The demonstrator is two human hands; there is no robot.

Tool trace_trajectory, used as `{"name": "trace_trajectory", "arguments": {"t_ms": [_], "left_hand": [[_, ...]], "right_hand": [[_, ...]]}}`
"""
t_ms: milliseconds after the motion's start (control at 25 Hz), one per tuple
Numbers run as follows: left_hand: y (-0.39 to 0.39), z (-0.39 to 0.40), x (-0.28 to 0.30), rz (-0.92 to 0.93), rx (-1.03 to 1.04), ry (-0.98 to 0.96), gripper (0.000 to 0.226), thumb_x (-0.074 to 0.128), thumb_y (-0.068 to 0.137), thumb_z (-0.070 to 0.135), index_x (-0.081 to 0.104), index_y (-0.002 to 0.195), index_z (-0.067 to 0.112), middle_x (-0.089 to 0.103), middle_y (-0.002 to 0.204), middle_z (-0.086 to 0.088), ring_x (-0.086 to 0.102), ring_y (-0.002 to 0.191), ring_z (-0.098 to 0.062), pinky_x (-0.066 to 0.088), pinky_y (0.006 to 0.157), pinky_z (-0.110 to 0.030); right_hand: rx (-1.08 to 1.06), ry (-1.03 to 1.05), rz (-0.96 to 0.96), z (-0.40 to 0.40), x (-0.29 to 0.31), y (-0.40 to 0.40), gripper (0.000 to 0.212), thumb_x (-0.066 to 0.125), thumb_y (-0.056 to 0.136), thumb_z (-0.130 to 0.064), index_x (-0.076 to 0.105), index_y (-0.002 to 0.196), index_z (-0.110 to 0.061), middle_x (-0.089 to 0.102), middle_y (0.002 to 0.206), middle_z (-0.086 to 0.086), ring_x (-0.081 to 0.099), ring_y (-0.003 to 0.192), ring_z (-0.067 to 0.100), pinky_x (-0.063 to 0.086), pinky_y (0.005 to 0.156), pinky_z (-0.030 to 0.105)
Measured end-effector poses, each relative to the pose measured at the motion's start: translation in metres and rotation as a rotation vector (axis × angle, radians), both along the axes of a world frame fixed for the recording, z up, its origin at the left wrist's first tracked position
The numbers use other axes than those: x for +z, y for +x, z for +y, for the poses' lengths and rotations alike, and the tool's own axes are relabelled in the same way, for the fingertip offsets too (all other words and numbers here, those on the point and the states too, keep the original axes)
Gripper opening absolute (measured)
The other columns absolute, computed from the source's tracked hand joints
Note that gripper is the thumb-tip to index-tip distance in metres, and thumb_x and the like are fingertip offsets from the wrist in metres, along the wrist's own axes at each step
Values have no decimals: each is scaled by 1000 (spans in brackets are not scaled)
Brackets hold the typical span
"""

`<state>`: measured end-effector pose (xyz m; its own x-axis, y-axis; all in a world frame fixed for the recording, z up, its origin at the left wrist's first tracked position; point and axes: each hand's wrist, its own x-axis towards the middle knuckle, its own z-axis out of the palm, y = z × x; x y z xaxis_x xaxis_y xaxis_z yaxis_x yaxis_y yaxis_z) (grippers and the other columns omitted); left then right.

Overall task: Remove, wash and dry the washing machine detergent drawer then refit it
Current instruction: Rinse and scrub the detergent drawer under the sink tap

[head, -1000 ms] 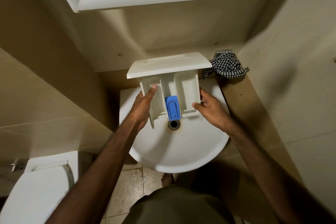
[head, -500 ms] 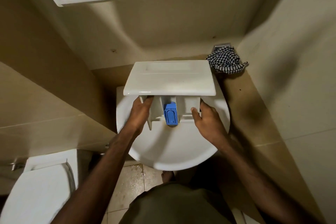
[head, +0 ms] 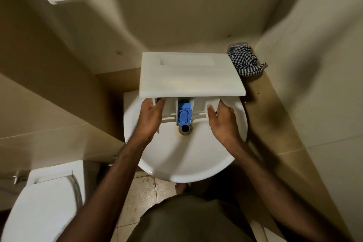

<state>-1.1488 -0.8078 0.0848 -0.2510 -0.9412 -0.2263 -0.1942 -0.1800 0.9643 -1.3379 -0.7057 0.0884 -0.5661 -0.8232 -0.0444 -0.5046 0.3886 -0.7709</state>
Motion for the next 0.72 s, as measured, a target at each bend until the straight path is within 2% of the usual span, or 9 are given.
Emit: {"name": "trace_trajectory", "arguments": {"t_ms": [120, 240, 320, 360, 400, 480, 560, 640, 720], "left_hand": [[1, 1, -7, 136, 127, 156, 24, 59, 105, 27, 63, 128, 23, 70, 128, -7, 65, 123, -29, 53, 107, -46], [0, 4, -3, 24, 66, 75, 13, 59, 101, 44, 71, 105, 48, 74, 103, 11, 71, 97, -8, 59, 82, -27], [-4, 4, 5, -76, 11, 20, 10, 55, 93, 64, 65, 90, 64, 67, 80, 27, 64, 74, 9, 50, 57, -11], [-4, 2, 4, -71, 31, 20, 9, 55, 93, 65, 64, 92, 64, 68, 81, 32, 63, 76, 13, 50, 56, -8], [-4, 0, 0, -17, 69, 36, 9, 56, 96, 59, 65, 98, 58, 70, 88, 31, 65, 87, 12, 53, 66, -10], [-4, 1, -9, 112, 154, 164, 17, 59, 103, 44, 64, 117, 37, 73, 111, 13, 67, 114, -11, 57, 93, -31], [-3, 5, -14, 112, 152, 224, 32, 57, 104, 43, 60, 131, 27, 71, 124, 0, 65, 121, -23, 55, 103, -43], [-4, 8, -9, -6, 90, 99, 21, 56, 100, 55, 63, 119, 51, 73, 111, 23, 68, 104, 2, 60, 84, -23], [-6, 7, 2, -98, 51, 48, 9, 53, 91, 65, 60, 95, 70, 67, 91, 41, 62, 84, 20, 49, 60, -5]], "right_hand": [[96, 5, 310, -1, 10, 13, 32, 62, 98, -10, 63, 129, -1, 74, 97, 19, 68, 80, 42, 53, 67, 42], [48, -21, 154, -4, -1, 6, 14, 56, 103, -12, 63, 107, 0, 68, 82, 13, 61, 79, 38, 49, 72, 42], [-14, 36, -51, -5, -5, -1, 24, 55, 105, -16, 53, 86, -2, 50, 66, 2, 52, 72, 30, 40, 70, 38], [-16, 29, -39, -5, -4, -2, 24, 56, 104, -17, 53, 86, -1, 48, 64, 2, 51, 70, 29, 38, 68, 36], [-2, -1, 45, -6, -1, -2, 20, 58, 103, -16, 59, 94, 2, 53, 66, 5, 54, 70, 32, 37, 66, 34], [69, 20, 281, -6, 10, 6, 27, 63, 98, -12, 65, 121, 1, 70, 81, 15, 64, 70, 39, 46, 61, 37], [106, 17, 355, -6, 6, 9, 34, 63, 97, -11, 63, 130, -1, 74, 90, 17, 67, 73, 39, 52, 62, 40], [59, -1, 151, -7, -5, 2, 18, 58, 103, -15, 65, 108, 0, 66, 78, 13, 61, 75, 36, 46, 68, 39], [0, 53, -73, -5, -9, -2, 25, 57, 104, -20, 56, 86, -3, 55, 69, 9, 56, 73, 31, 40, 69, 37]]}}
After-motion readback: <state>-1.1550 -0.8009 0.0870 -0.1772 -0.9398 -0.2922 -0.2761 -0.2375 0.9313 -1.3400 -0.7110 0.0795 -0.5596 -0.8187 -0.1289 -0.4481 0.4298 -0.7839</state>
